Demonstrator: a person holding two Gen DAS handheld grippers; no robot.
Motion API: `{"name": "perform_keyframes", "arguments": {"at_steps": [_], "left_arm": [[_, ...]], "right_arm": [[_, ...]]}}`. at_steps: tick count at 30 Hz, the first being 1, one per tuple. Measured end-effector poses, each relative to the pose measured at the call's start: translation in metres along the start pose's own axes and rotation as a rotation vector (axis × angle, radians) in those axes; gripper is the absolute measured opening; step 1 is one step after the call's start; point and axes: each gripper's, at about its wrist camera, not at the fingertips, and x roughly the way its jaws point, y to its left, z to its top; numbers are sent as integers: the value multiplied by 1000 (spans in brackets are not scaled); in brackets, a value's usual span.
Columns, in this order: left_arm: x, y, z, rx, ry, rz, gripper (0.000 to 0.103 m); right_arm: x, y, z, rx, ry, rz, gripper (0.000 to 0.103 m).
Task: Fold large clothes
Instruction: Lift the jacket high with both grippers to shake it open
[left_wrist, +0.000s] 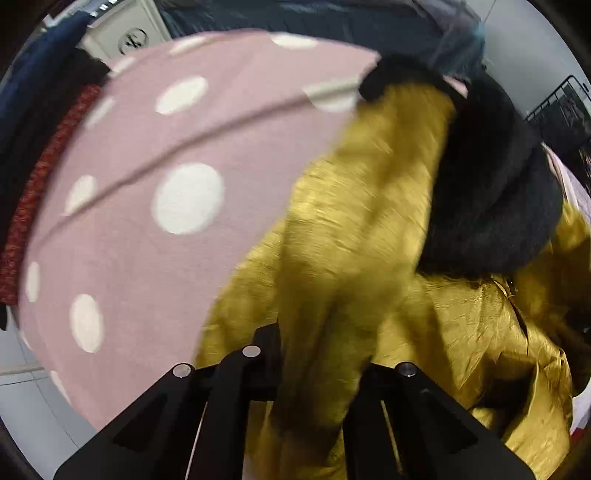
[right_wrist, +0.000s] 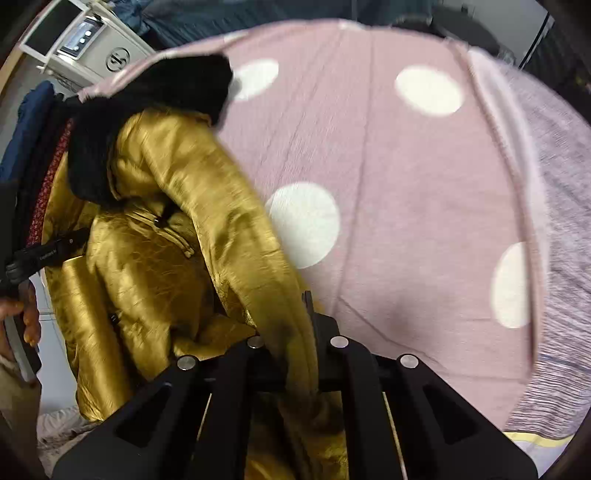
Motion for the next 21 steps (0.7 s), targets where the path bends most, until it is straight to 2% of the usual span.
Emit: {"name": "perform_keyframes", "arguments": {"at_steps": [3, 5, 8, 10, 14, 15, 18, 21], "left_arm": [[-51, 46, 8, -63, -109, 16, 5], [-91, 86, 18, -147, -197, 20, 5], [-142, 122, 32, -204, -317, 70, 5], [-179, 151, 38, -265, -405, 102, 5], [-203, 182, 62, -327, -481, 135, 5], [-198, 183, 70, -337, -474, 131, 5], [-177, 176, 85, -361, -419, 105, 5], [-163, 146, 97, -294, -420, 134, 5]], "right_arm": [[-67, -17, 6, 13, -155, 19, 4], [-125, -29, 16, 9, -285, -15, 4], [-205, -49, 27, 16, -471, -79, 3], [-241, -63, 28, 61, -542, -73, 3], [-302, -104, 22, 166, -698, -88, 3], [-308, -111, 23, 181, -714, -91, 3], [-302, -132, 23, 260, -693, -59, 4], [-291, -128, 21, 246, -673, -140, 4]]}}
